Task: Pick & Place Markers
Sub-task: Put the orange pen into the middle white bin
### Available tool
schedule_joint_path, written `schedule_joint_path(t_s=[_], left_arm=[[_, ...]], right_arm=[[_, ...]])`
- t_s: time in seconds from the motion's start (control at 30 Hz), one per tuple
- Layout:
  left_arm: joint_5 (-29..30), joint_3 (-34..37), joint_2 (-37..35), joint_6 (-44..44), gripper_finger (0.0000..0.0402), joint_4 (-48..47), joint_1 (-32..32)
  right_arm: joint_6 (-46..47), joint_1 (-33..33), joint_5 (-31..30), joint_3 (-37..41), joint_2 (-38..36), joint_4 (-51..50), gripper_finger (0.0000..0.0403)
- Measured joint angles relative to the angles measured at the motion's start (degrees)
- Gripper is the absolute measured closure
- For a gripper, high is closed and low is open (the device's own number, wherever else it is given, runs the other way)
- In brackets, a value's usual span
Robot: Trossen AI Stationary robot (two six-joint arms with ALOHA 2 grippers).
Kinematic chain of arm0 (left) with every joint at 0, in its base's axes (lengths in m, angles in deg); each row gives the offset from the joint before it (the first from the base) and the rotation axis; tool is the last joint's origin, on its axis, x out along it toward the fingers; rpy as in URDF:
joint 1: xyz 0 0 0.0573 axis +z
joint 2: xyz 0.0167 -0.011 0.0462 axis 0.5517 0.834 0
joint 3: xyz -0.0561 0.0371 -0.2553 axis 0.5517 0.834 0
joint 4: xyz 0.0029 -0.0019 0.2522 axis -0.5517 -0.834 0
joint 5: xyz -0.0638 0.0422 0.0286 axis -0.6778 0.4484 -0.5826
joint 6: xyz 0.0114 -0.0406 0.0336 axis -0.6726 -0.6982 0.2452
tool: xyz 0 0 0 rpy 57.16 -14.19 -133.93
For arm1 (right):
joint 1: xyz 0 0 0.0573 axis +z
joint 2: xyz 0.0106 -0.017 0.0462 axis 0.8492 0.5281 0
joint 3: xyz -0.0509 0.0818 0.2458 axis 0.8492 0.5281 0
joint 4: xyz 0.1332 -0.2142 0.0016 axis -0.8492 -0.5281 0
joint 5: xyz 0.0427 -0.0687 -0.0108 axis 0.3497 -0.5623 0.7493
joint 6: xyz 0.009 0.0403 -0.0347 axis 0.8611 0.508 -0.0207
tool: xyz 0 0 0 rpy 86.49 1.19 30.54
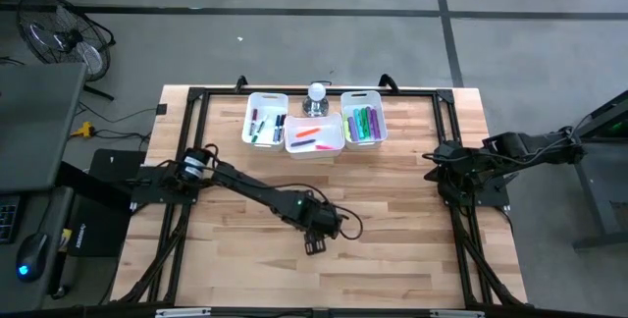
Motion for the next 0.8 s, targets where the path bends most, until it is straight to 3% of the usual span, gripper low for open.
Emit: schedule_joint_path(t_s=[0.6,0.8], left_arm=[[-1.54,-0.07,0.36,0.79,0.0199,-0.22,0.96],[-4.56,-0.12,1.24,1.59,0.0199,-0.19,1.54]], right_arm=[[-0.02,0.02,0.00,0.00,0.02,0.00,0.0402],[-0.02,0.00,0.00,0.00,0.02,0.00,0.0402]])
